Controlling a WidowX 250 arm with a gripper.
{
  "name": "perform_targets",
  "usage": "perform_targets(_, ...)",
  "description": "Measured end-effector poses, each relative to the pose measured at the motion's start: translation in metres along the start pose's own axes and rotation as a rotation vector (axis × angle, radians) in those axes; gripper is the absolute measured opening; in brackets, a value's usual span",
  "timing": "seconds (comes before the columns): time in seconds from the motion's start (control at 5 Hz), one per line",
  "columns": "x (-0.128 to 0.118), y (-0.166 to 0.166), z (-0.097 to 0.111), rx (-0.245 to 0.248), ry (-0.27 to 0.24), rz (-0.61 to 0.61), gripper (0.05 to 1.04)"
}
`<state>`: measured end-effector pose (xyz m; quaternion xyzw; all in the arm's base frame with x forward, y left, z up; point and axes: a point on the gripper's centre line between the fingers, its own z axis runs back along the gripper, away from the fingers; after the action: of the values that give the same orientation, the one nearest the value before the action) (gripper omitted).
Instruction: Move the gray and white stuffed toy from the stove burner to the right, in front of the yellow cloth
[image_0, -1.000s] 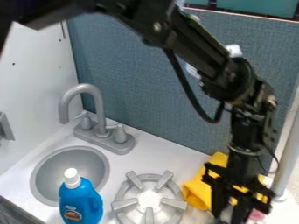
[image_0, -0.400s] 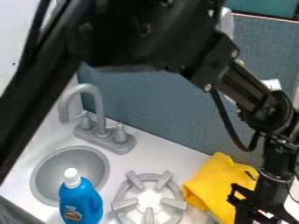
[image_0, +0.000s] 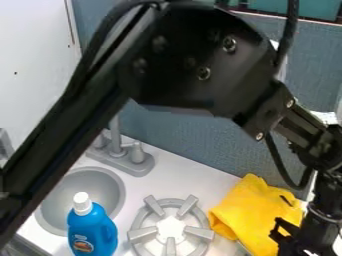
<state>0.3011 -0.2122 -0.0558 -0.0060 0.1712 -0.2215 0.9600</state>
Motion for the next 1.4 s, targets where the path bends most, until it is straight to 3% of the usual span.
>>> perform_targets(0.2,0.003,0.005,0.001,0.016,-0.012,0.01,0.452)
perform_targets(0.4,0.004,0.013,0.002,0.009,-0.019,0.041,0.516)
perform_targets(0.6,0.004,0.021,0.003,-0.007,-0.015,0.078,0.824)
perform_targets(0.8,-0.001,0.025,-0.002,-0.058,-0.004,0.125,1.007)
perform_targets(1.0,0.001,0.025,0.013,-0.082,-0.042,0.126,1.003)
perform_targets(1.2,-0.002,0.024,0.014,-0.084,-0.047,0.115,1.001)
perform_targets(1.4,-0.012,0.019,0.039,-0.104,-0.114,0.104,1.001)
